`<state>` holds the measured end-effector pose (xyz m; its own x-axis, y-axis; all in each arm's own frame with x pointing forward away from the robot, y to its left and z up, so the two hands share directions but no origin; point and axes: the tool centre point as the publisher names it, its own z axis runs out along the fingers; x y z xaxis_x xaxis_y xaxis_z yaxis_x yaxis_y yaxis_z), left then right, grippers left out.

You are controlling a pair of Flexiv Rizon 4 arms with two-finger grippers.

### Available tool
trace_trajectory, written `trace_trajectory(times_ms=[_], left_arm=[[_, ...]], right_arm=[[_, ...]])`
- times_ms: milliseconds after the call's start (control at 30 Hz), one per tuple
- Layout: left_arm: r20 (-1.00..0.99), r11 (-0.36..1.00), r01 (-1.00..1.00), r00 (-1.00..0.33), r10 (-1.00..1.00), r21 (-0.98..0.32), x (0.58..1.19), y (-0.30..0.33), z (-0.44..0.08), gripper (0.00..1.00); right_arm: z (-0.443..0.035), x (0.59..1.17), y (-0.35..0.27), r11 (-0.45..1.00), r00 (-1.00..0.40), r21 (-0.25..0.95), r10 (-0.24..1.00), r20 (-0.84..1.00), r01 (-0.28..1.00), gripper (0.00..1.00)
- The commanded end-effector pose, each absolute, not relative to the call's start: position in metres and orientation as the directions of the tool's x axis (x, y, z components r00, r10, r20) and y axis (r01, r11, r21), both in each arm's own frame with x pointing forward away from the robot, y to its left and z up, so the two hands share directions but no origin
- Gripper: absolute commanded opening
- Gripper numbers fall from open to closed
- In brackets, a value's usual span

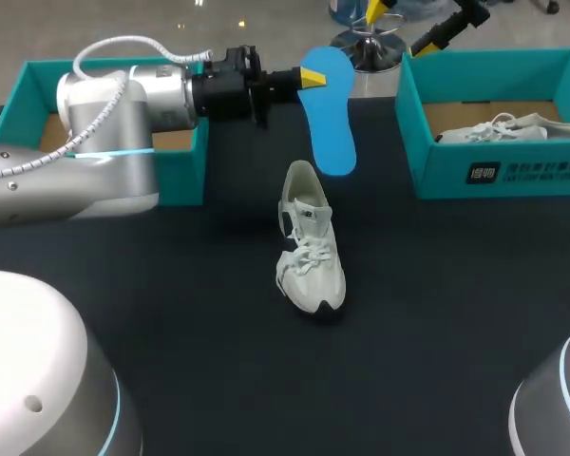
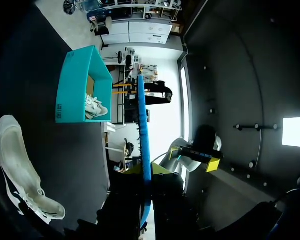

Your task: Take the shoe out of the shoebox, open the shoe tongue, remove and reinsert the insole, then place the shoe into the shoebox

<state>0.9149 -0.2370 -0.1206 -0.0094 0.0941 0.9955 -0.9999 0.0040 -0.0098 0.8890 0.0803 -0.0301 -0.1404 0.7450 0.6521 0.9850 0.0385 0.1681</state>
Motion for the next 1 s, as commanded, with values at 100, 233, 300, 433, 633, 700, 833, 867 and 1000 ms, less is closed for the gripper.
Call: trace_trajectory(times_ms=[100, 233, 300, 433, 633, 700, 833, 867, 1000], left_arm=[[0.996, 0.011, -1.0, -0.009, 0.092, -0.01, 0.915, -0.236, -0.119, 0.0], [0.996, 0.013, -1.0, -0.011, 0.093, -0.012, 0.916, -0.236, -0.119, 0.0], [0.995, 0.013, -1.0, -0.012, 0.095, -0.013, 0.916, -0.236, -0.117, 0.0], [0.994, 0.021, -1.0, -0.008, 0.108, -0.01, 0.914, -0.234, -0.113, 0.0], [0.993, 0.03, -0.999, -0.017, 0.116, -0.021, 0.912, -0.231, -0.108, 0.0], [0.993, 0.035, -0.999, -0.02, 0.117, -0.024, 0.912, -0.23, -0.108, 0.0], [0.993, 0.047, -0.998, -0.026, 0.117, -0.032, 0.912, -0.228, -0.108, 0.0], [0.993, 0.05, -0.998, -0.028, 0.116, -0.034, 0.913, -0.228, -0.107, 0.0], [0.992, 0.056, -0.997, -0.037, 0.116, -0.044, 0.913, -0.226, -0.105, 0.0]], right_arm=[[-0.035, 0.889, 0.078, 0.036, -0.156, 0.171, 0.629, 0.762, 0.985, 1.0], [-0.035, 0.889, 0.078, 0.036, -0.156, 0.171, 0.629, 0.762, 0.985, 1.0], [-0.036, 0.889, 0.077, -0.015, -0.157, 0.199, 0.554, 0.817, 0.98, 1.0], [-0.049, 0.889, 0.064, -0.059, -0.176, 0.226, 0.448, 0.877, 0.972, 1.0], [-0.057, 0.886, 0.057, -0.065, -0.196, 0.235, 0.365, 0.91, 0.97, 1.0], [-0.06, 0.886, 0.054, -0.061, -0.196, 0.231, 0.35, 0.916, 0.971, 1.0], [-0.065, 0.885, 0.05, -0.049, -0.199, 0.229, 0.34, 0.919, 0.972, 1.0], [-0.066, 0.885, 0.049, -0.05, -0.201, 0.23, 0.334, 0.921, 0.972, 1.0], [-0.069, 0.884, 0.045, -0.056, -0.198, 0.228, 0.322, 0.926, 0.972, 1.0]])
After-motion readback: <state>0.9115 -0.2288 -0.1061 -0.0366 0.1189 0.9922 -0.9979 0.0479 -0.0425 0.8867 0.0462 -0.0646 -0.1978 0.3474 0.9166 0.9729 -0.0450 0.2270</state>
